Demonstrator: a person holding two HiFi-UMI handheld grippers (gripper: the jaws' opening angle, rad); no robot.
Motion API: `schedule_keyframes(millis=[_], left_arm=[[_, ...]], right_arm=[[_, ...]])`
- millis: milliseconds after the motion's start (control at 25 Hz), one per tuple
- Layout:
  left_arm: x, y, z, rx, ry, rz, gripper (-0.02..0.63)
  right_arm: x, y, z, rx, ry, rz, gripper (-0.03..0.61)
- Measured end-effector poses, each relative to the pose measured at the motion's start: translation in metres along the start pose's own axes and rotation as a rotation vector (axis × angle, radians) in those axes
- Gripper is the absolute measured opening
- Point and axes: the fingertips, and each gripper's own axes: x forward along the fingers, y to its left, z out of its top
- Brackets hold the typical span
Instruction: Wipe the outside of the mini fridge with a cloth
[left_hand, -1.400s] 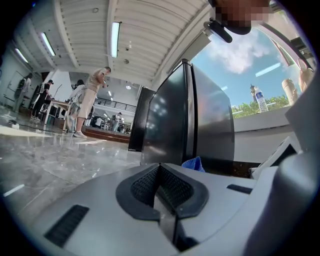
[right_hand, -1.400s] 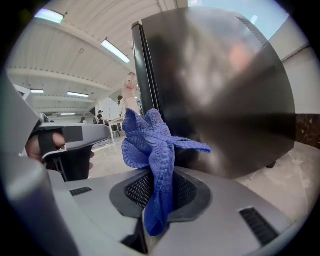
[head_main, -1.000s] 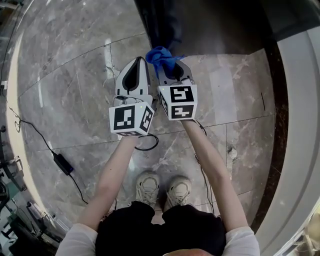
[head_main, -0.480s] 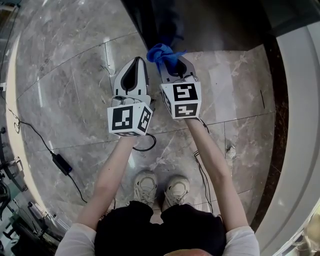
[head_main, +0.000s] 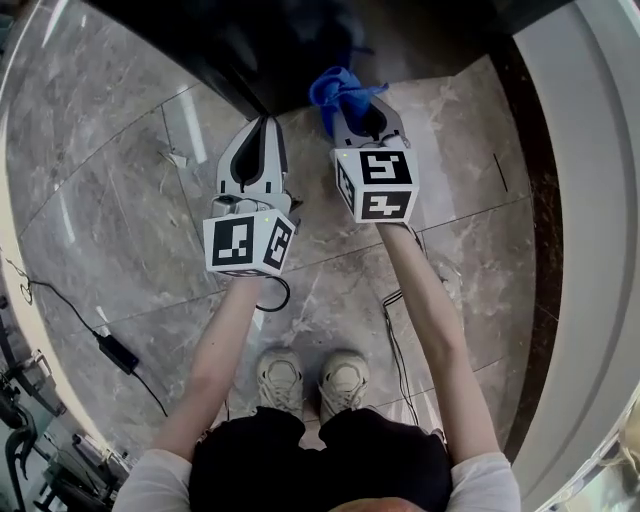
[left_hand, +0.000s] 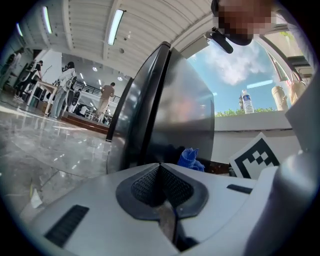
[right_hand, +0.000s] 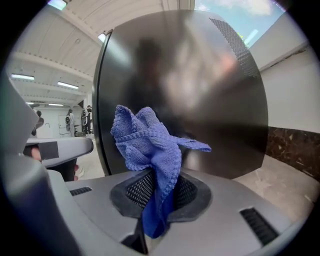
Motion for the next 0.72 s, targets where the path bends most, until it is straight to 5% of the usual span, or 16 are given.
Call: schedule_keyframes(millis=[360,720], left_arm=[[0.029,-0.045,-0.025,0.015,0.046,-0.125,0.005],[0.034,-0.043,-0.036,0.011,0.064,-0.131,0.005]], right_arm=[[-0.013,-0.082,0.003,0.043,-0.004,-0.143,0.086],[-0.019,-0.132,0.003,0.066,0.004,-0.252,0.085]])
